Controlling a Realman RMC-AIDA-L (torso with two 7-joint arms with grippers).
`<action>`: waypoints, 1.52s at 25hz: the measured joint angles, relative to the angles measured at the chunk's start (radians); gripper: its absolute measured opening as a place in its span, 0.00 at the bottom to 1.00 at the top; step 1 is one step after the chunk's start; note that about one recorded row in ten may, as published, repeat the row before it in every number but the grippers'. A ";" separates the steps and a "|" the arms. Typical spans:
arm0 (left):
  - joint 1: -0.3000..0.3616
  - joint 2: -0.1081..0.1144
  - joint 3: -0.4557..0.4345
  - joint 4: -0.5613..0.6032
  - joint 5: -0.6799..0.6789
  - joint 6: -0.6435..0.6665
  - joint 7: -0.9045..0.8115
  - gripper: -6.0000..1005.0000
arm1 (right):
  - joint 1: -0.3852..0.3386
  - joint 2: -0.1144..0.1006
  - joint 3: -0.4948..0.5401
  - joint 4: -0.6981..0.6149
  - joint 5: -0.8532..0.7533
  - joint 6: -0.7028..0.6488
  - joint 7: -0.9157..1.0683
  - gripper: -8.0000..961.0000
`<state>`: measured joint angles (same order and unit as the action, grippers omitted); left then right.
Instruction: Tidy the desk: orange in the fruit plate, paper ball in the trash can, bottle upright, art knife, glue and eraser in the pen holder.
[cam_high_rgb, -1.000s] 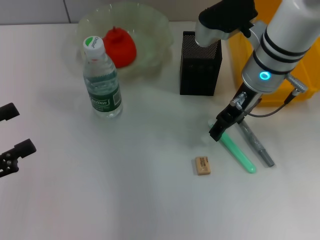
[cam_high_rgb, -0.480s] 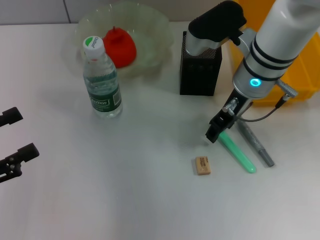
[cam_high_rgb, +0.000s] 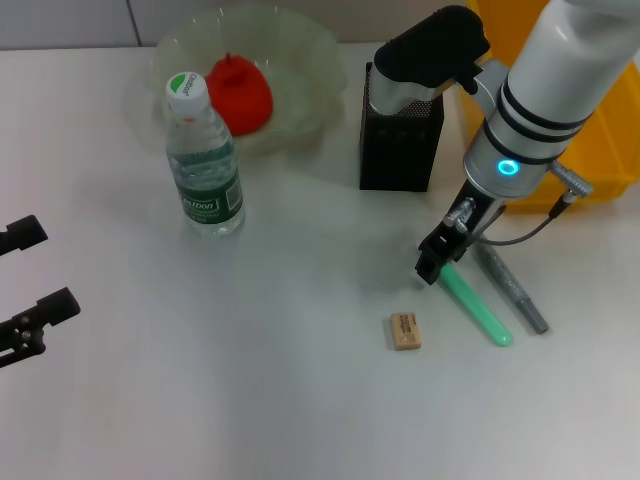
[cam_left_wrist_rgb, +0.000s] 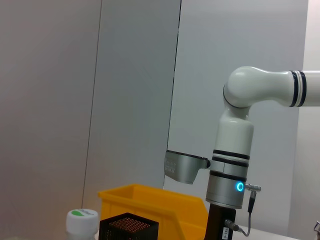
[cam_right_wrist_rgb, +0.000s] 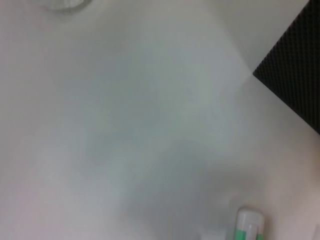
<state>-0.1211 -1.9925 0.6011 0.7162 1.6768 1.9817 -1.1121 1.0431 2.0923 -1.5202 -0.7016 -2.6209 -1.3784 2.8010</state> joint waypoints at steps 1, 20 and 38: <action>0.000 0.000 0.000 0.000 0.000 0.000 0.000 0.81 | 0.000 0.000 0.000 0.001 0.000 0.001 0.001 0.47; -0.003 -0.002 0.000 0.000 0.001 0.000 0.002 0.81 | 0.011 0.000 0.000 0.050 0.004 0.046 -0.004 0.38; 0.000 -0.002 -0.006 -0.001 0.001 0.000 0.007 0.81 | -0.156 -0.009 0.086 -0.405 0.006 -0.143 -0.015 0.18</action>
<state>-0.1213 -1.9941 0.5955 0.7149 1.6782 1.9816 -1.1046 0.8873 2.0831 -1.4338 -1.1069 -2.6146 -1.5213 2.7862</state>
